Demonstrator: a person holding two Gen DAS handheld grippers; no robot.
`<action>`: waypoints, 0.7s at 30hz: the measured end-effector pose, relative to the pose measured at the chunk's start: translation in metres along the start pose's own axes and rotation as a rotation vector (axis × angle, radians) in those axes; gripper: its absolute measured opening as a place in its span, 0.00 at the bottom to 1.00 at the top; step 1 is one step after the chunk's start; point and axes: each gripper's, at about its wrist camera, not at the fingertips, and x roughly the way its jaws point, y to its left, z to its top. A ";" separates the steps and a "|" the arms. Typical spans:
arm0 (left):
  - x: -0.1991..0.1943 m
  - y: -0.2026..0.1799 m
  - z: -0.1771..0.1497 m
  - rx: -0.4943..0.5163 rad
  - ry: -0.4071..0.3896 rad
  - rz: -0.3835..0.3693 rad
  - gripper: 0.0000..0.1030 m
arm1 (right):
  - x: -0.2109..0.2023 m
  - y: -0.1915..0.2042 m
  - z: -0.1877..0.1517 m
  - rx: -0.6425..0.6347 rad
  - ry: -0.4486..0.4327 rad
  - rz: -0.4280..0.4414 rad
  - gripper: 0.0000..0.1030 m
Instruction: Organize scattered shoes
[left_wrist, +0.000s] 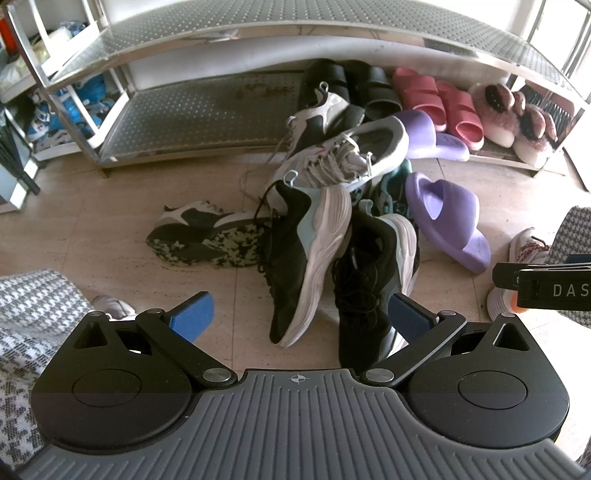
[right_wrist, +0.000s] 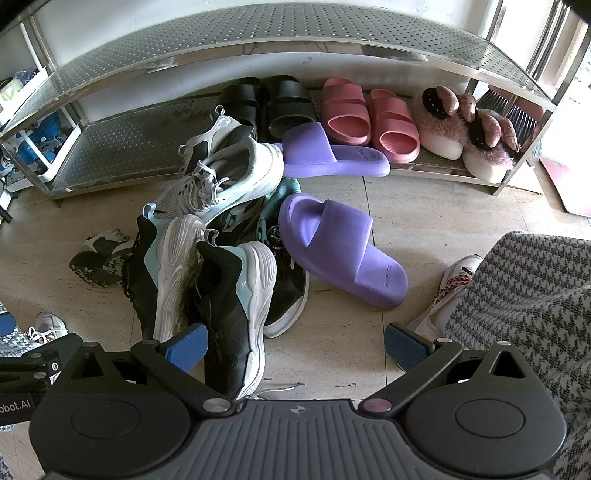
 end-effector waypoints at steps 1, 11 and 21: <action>0.000 0.000 0.000 0.001 0.000 0.000 1.00 | 0.000 0.000 0.000 0.000 0.000 0.000 0.99; 0.002 0.008 0.004 -0.024 0.041 0.010 1.00 | -0.004 -0.003 0.004 0.019 -0.019 0.002 0.99; 0.030 0.072 0.050 -0.108 0.159 0.071 1.00 | -0.031 0.018 0.064 -0.107 -0.133 0.251 0.99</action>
